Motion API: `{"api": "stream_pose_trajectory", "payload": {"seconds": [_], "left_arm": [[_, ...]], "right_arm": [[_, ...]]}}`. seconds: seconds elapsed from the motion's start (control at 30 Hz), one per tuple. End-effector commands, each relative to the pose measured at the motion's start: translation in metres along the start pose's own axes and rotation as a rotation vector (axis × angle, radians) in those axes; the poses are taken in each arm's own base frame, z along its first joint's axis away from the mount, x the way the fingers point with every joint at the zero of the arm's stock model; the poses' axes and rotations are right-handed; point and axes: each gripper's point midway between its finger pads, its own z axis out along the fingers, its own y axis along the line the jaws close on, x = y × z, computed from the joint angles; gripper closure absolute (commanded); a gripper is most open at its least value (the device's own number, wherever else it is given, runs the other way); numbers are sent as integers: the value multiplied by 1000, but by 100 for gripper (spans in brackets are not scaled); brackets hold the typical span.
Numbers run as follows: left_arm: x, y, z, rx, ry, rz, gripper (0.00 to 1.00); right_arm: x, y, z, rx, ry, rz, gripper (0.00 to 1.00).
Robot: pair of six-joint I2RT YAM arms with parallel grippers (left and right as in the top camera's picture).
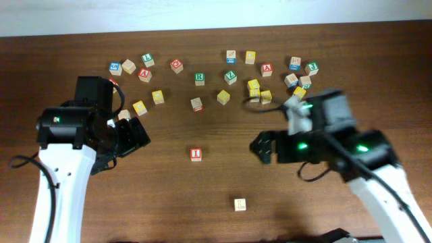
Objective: Spell out ICRA
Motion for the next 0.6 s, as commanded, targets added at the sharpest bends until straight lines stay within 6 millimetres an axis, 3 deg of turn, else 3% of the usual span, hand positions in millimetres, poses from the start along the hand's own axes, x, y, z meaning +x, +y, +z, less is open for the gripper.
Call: {"api": "stream_pose_trajectory", "payload": {"seconds": [0.0,0.13,0.23,0.37,0.57], "left_arm": [[-1,3,0,-11,-4,-23,1],[-1,3,0,-11,-4,-23,1],[-1,3,0,-11,-4,-23,1],[-1,3,0,-11,-4,-23,1],[-1,3,0,-11,-4,-23,1]], "right_arm": [[7,-4,19,190,29,36,2],[44,17,54,238,198,5,2],[76,11,85,351,374,-10,2],[103,2,124,450,534,2,2],[120,3,144,429,646,12,1]]}}
